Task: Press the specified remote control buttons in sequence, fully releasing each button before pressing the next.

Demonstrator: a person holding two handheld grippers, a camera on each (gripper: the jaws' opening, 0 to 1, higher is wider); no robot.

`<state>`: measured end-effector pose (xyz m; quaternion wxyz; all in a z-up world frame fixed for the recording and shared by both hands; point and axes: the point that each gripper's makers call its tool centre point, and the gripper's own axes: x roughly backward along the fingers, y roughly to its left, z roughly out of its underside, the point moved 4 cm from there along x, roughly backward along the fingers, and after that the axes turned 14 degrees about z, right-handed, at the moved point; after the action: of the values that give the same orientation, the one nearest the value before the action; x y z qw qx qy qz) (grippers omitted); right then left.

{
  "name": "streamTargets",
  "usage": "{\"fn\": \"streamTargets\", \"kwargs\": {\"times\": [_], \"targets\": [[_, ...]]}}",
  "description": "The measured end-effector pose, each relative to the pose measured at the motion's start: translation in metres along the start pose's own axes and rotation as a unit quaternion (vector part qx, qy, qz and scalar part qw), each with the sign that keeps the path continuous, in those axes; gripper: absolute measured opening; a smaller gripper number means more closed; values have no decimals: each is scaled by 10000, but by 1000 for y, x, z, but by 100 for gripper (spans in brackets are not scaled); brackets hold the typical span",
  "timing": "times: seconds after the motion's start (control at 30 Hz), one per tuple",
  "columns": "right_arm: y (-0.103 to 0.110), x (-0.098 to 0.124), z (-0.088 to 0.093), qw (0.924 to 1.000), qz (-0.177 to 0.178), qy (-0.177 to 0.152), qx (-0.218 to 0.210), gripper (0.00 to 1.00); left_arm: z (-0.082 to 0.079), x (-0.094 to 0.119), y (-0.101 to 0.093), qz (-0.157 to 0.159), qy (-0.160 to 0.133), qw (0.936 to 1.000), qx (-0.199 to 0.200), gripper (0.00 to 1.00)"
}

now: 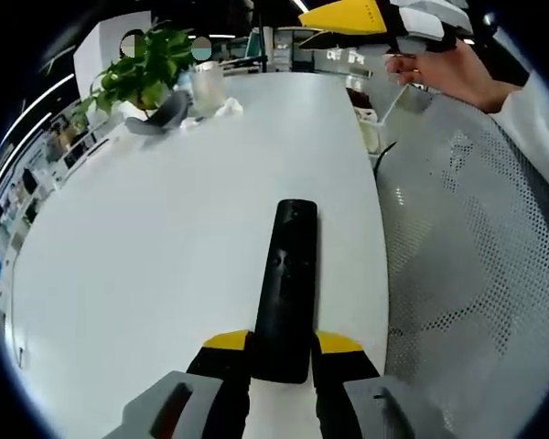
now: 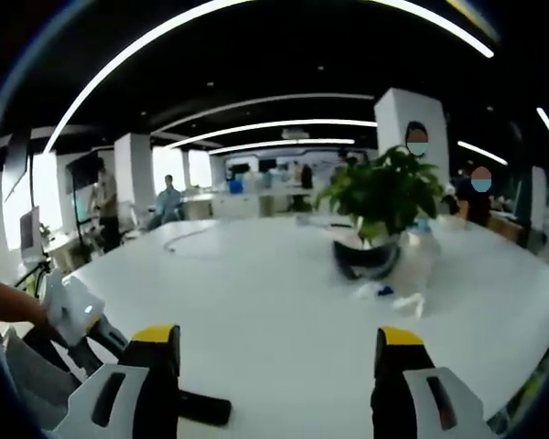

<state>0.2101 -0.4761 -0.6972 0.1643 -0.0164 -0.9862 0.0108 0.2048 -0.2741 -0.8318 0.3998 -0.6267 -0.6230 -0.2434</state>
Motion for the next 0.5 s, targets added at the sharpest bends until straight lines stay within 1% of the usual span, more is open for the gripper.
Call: {"fn": "streamTargets", "kwargs": {"times": [0.13,0.27,0.37,0.5], "targets": [[-1,0,0,10000,2,-9,-36,86,-1,1,3,-37,-47,10000,80,25],[-1,1,0,10000,-14,-16,-46,84,-2,1,7,-61,-20,9999,113,25],[0,1,0,10000,-46,8,-68,82,-3,2,10,-55,-8,9999,123,25],[-1,1,-1,10000,-39,-16,-82,81,-4,2,14,-82,-40,9998,154,25]]}}
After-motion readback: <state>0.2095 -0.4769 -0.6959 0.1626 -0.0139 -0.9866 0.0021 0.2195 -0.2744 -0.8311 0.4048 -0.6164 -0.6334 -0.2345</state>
